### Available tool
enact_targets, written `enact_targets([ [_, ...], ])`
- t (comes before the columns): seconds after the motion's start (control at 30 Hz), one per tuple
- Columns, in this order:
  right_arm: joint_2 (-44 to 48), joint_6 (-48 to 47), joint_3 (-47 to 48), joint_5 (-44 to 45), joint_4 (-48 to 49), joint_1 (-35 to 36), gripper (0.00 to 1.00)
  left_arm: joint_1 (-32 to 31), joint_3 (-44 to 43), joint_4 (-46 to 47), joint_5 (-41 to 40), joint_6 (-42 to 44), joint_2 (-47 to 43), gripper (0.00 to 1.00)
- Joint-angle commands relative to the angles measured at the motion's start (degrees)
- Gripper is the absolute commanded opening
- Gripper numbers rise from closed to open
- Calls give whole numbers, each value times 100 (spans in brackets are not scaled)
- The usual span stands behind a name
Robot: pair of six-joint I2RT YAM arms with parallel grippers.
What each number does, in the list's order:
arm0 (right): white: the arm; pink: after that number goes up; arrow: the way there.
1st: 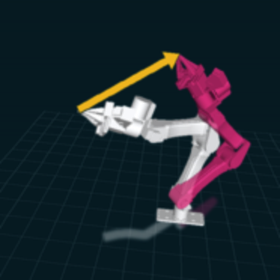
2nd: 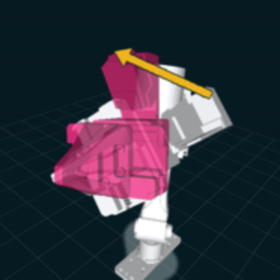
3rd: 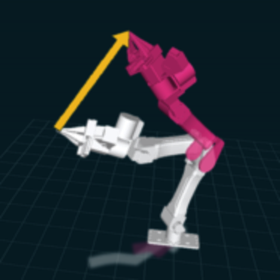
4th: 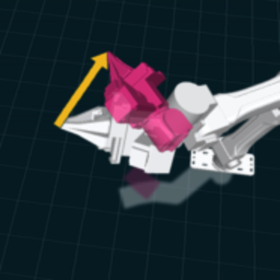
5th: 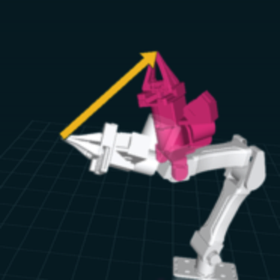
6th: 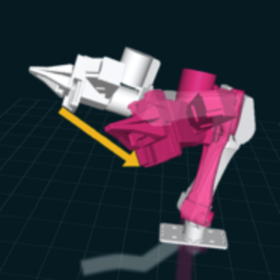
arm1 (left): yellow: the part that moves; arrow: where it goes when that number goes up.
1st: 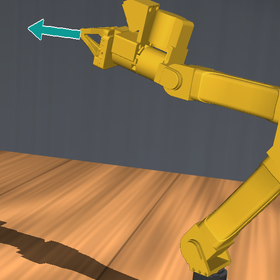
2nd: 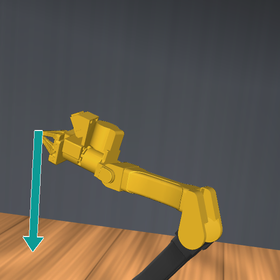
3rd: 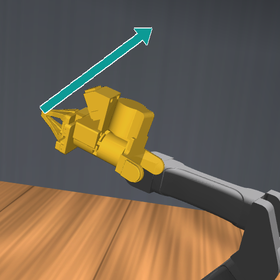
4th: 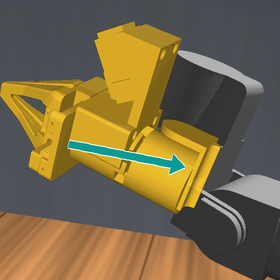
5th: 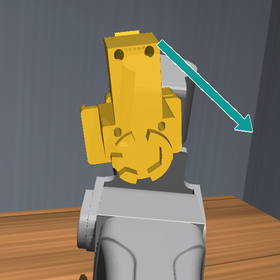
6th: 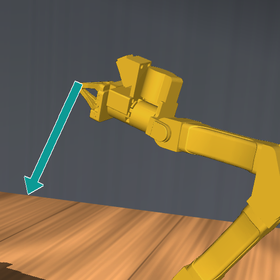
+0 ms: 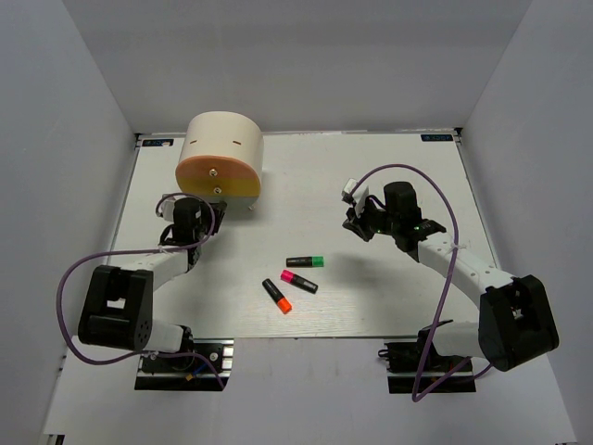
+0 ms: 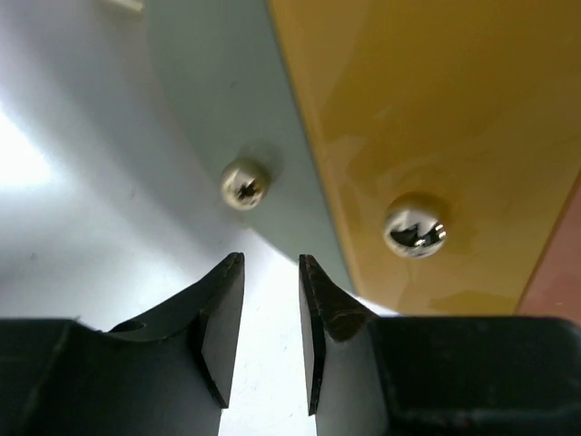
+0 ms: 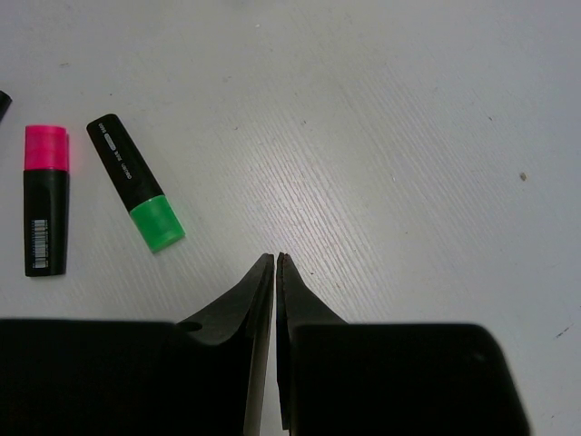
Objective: Sort the stationery into containers
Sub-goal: Close the drawer in the storage box, then open the drawer in the storage box.
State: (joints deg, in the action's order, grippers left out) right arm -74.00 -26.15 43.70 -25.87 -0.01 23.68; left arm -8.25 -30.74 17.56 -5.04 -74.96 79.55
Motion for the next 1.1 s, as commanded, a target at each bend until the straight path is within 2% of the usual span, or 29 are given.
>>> enact_targets([
  [0.0, 8, -92, 42, -41, 45, -30, 10, 156, 156, 721, 135, 43, 139, 41],
  [0.23, -9, -110, 24, -23, 62, -39, 10, 438, 103, 1267, 714, -10, 675, 41],
  [0.47, -71, -118, 24, -6, 71, -65, 12, 605, 51, 1609, 820, -10, 930, 49],
  [1.07, -203, -127, 165, -32, 71, -74, 12, 711, 51, 2559, 1110, -10, 1608, 47],
])
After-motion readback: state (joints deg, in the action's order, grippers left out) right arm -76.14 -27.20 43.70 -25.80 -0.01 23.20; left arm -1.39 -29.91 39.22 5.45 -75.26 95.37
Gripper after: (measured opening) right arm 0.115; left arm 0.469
